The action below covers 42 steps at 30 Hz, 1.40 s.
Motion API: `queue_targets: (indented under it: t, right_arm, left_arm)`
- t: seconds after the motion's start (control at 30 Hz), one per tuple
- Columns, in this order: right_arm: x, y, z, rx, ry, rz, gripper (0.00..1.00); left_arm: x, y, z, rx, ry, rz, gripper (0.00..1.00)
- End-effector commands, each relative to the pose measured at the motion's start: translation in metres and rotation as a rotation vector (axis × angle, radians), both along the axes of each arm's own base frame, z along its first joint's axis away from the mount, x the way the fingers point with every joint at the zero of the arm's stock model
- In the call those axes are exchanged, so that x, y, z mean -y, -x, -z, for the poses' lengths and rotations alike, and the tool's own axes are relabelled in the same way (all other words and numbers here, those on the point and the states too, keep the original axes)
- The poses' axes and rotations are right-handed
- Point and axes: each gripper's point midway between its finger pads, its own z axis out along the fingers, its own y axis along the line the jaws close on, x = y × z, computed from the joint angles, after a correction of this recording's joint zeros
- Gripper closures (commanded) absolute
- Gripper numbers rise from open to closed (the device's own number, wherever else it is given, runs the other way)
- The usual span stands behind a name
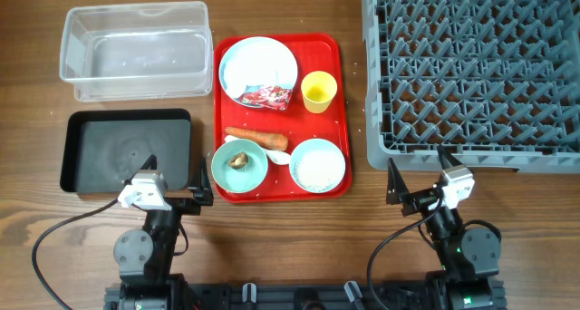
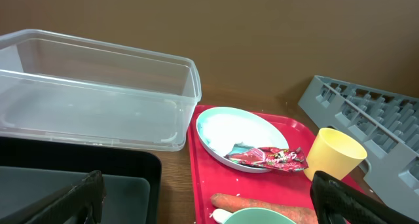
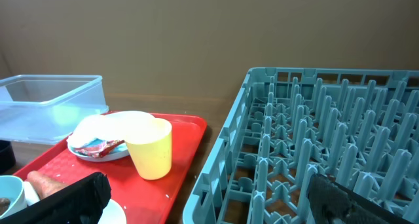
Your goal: Sort waste into correct bins and load items into the dishwasher rack
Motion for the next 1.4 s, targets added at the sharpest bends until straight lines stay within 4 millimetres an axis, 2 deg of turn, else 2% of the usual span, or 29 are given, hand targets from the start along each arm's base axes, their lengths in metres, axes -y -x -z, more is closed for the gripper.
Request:
queue_targets:
  t: [0.0,1.07,1.3,1.37]
  right_arm:
    - [-0.001,0.0,-0.001,0.001,-0.012,-0.011,0.0]
    - [-0.001,0.0,-0.001,0.001,-0.012,-0.011,0.0]
    - [0.003,-0.001,-0.001,0.037,0.111,0.016,0.0]
    - [0.003,-0.001,-0.012,0.092,0.15,0.019,0.0]
  left_arm:
    - [-0.003,0.0,0.004,-0.01,-0.016,-0.015,0.0]
    - [-0.005,-0.001,0.004,-0.01,-0.017,-0.026,0.0]
    - [-0.005,-0.001,0.004,-0.01,-0.013,-0.025,0.0]
    - [-0.004,-0.001,0.004,-0.01,-0.013,-0.022,0.0]
